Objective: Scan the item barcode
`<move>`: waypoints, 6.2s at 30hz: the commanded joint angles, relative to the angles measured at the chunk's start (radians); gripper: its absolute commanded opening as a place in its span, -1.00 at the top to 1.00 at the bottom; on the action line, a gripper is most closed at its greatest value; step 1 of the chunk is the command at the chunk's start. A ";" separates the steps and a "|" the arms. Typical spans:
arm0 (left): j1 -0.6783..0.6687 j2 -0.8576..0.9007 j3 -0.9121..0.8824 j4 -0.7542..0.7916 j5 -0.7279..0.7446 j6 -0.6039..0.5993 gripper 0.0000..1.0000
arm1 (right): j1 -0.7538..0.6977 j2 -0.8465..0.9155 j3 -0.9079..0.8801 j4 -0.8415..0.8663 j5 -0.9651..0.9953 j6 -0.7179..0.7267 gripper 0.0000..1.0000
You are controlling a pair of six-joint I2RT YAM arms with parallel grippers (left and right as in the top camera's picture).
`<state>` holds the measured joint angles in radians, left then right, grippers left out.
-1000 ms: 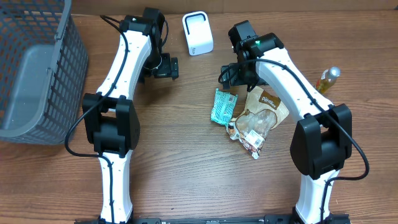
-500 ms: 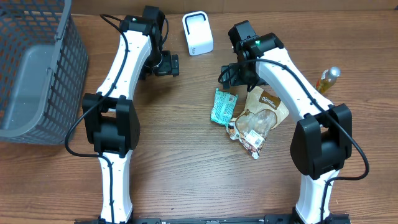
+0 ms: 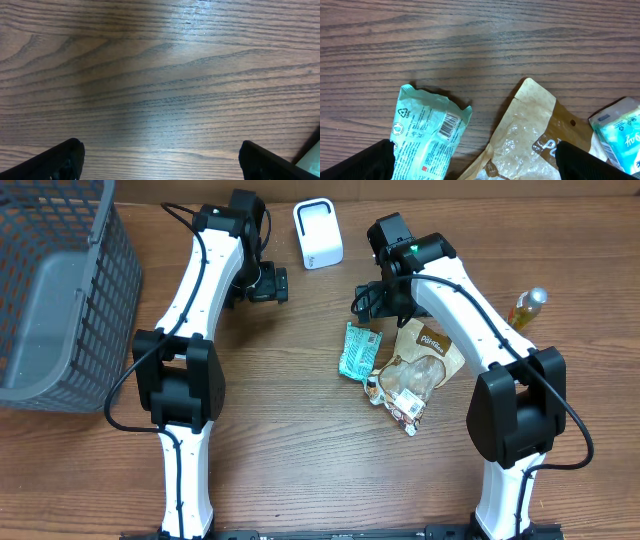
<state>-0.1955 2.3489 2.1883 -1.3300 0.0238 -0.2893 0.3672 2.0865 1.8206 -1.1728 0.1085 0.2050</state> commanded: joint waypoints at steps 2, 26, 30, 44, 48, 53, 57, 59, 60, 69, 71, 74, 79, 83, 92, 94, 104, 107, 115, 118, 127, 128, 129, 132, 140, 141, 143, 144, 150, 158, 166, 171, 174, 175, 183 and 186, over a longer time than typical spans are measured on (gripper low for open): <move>0.005 -0.017 0.008 0.003 -0.013 -0.003 -0.99 | 0.002 -0.005 0.000 0.002 0.003 -0.005 -1.00; 0.005 -0.017 0.008 0.003 -0.013 -0.003 -0.99 | 0.002 -0.005 0.000 0.002 0.003 -0.005 -1.00; 0.005 -0.017 0.008 0.003 -0.013 -0.003 -0.99 | 0.002 -0.005 0.000 0.002 0.003 -0.005 -1.00; 0.005 -0.017 0.008 0.003 -0.013 -0.003 -0.99 | 0.002 -0.005 0.000 0.002 0.003 -0.005 -1.00; 0.005 -0.017 0.008 0.003 -0.013 -0.003 -0.99 | 0.002 -0.005 0.000 0.002 0.003 -0.005 -1.00; 0.005 -0.017 0.008 0.003 -0.013 -0.003 -0.99 | 0.002 -0.005 0.000 0.002 0.003 -0.005 -1.00; 0.005 -0.017 0.008 0.003 -0.013 -0.003 -0.99 | 0.002 -0.005 0.000 0.002 0.003 -0.005 -1.00; 0.005 -0.017 0.008 0.003 -0.013 -0.003 -0.99 | 0.002 -0.005 0.000 0.002 0.003 -0.005 -1.00; 0.005 -0.017 0.008 0.003 -0.013 -0.003 -0.99 | 0.002 -0.005 0.000 0.002 0.003 -0.005 -1.00; 0.005 -0.017 0.008 0.003 -0.013 -0.003 -0.99 | 0.002 -0.005 0.000 0.002 0.003 -0.005 -1.00; 0.005 -0.017 0.008 0.003 -0.013 -0.003 -0.99 | 0.002 -0.005 0.000 0.002 0.003 -0.005 -1.00; 0.005 -0.017 0.008 0.003 -0.013 -0.003 -0.99 | 0.002 -0.005 0.000 0.002 0.003 -0.005 -1.00; 0.005 -0.017 0.008 0.003 -0.013 -0.003 -0.99 | 0.002 -0.005 0.000 0.002 0.003 -0.005 -1.00; 0.006 -0.017 0.008 0.003 -0.013 -0.003 -0.99 | 0.002 -0.005 0.000 0.002 0.003 -0.005 -1.00; 0.005 -0.017 0.008 0.003 -0.013 -0.003 -0.99 | 0.002 -0.005 0.000 0.002 0.003 -0.005 -1.00; 0.006 -0.017 0.008 0.003 -0.013 -0.003 -1.00 | 0.002 -0.005 0.000 0.002 0.003 -0.005 -1.00; 0.005 -0.017 0.008 0.003 -0.012 -0.003 -0.99 | 0.002 -0.005 0.000 0.002 0.003 -0.005 -1.00; 0.005 -0.017 0.008 0.003 -0.013 -0.003 -0.99 | 0.002 -0.005 0.000 0.002 0.003 -0.005 -1.00; 0.006 -0.015 0.008 0.003 -0.013 -0.003 -1.00 | 0.002 -0.005 0.000 0.002 0.003 -0.005 -1.00; 0.005 -0.026 0.008 0.003 -0.013 -0.003 -1.00 | 0.002 -0.005 0.000 0.002 0.003 -0.005 -1.00; 0.024 -0.180 0.008 0.003 -0.012 -0.003 -1.00 | 0.002 -0.005 0.000 0.002 0.003 -0.005 -1.00; 0.029 -0.208 0.008 0.003 -0.013 -0.003 -0.99 | 0.002 -0.005 0.000 0.002 0.003 -0.005 -1.00; 0.034 -0.237 0.008 0.003 -0.013 -0.003 -0.99 | 0.002 -0.005 0.000 0.002 0.003 -0.005 -1.00; 0.041 -0.317 0.008 0.003 -0.013 -0.003 -0.99 | 0.002 -0.005 0.000 0.002 0.003 -0.005 -1.00; 0.038 -0.494 0.008 -0.043 -0.049 0.028 -0.99 | 0.002 -0.005 0.000 0.002 0.003 -0.005 -1.00; 0.038 -0.508 0.008 -0.047 -0.064 0.028 -0.99 | 0.002 -0.005 0.000 0.002 0.003 -0.005 -1.00; 0.038 -0.538 0.008 -0.050 -0.113 0.027 -0.99 | 0.002 -0.005 0.000 0.002 0.003 -0.005 -1.00; 0.038 -0.548 0.008 -0.050 -0.128 0.027 -0.99 | 0.002 -0.005 0.000 0.002 0.003 -0.005 -1.00; 0.038 -0.588 0.006 -0.083 -0.128 0.019 -0.99 | 0.002 -0.005 0.000 0.002 0.003 -0.005 -1.00; 0.038 -0.588 -0.017 -0.097 -0.137 -0.018 -0.99 | 0.002 -0.005 0.000 0.002 0.003 -0.005 -1.00; 0.039 -0.623 -0.145 0.003 -0.181 -0.018 -0.99 | 0.002 -0.005 0.000 0.002 0.003 -0.005 -1.00; 0.039 -0.694 -0.319 0.137 -0.185 -0.018 -0.99 | 0.002 -0.005 0.000 0.002 0.003 -0.005 -1.00; 0.040 -0.737 -0.429 0.220 -0.192 -0.017 -0.99 | 0.002 -0.005 0.000 0.002 0.003 -0.005 -1.00; 0.040 -0.752 -0.470 0.253 -0.192 -0.010 -0.99 | 0.002 -0.005 0.000 0.002 0.003 -0.005 -1.00; 0.040 -0.845 -0.768 0.523 -0.192 0.059 -0.99 | 0.002 -0.005 0.000 0.002 0.003 -0.005 -1.00; 0.040 -0.871 -0.877 0.632 -0.192 0.066 -0.99 | 0.002 -0.005 0.000 0.002 0.003 -0.005 -1.00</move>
<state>-0.1555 1.5242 1.3956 -0.7532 -0.1547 -0.2569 0.3672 2.0865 1.8202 -1.1717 0.1085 0.2054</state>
